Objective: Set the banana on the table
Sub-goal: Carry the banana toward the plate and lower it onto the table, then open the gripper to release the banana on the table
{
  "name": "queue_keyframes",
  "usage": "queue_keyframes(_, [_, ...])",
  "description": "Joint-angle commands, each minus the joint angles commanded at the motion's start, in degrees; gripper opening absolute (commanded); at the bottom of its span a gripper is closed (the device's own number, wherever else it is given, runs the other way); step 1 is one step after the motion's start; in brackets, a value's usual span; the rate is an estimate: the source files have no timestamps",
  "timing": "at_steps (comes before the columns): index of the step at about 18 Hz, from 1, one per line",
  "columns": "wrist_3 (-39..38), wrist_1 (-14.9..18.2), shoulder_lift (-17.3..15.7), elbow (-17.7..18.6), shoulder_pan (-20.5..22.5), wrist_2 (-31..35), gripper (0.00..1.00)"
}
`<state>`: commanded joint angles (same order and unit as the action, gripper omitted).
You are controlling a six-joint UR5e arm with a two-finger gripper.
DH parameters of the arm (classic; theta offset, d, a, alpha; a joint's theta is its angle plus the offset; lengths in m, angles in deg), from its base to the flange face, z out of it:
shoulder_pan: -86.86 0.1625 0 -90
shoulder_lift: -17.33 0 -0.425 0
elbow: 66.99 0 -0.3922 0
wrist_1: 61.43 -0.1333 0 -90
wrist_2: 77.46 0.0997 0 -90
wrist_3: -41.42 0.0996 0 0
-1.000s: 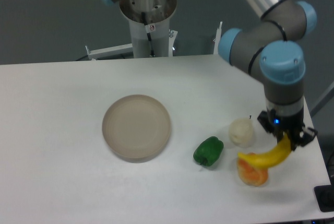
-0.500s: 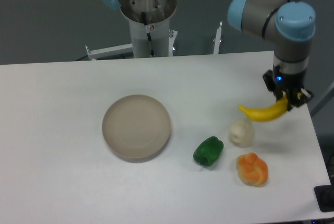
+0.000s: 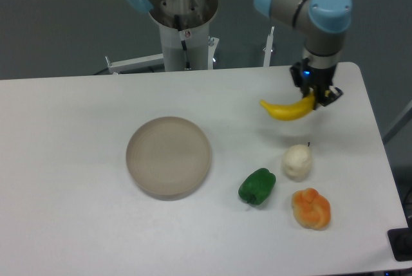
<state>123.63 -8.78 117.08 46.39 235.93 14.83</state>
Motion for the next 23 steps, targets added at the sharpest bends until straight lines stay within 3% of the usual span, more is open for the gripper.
queue_keyframes(3, [-8.7, -0.1, 1.0, 1.0, -1.8, 0.0, 0.25])
queue_keyframes(5, [-13.6, -0.5, 3.6, 2.2, -3.9, 0.3, 0.25])
queue_keyframes(10, [-13.7, -2.5, 6.6, 2.2, -4.6, 0.5, 0.25])
queue_keyframes(23, [-12.6, -2.6, 8.0, 0.8, -4.7, 0.7, 0.26])
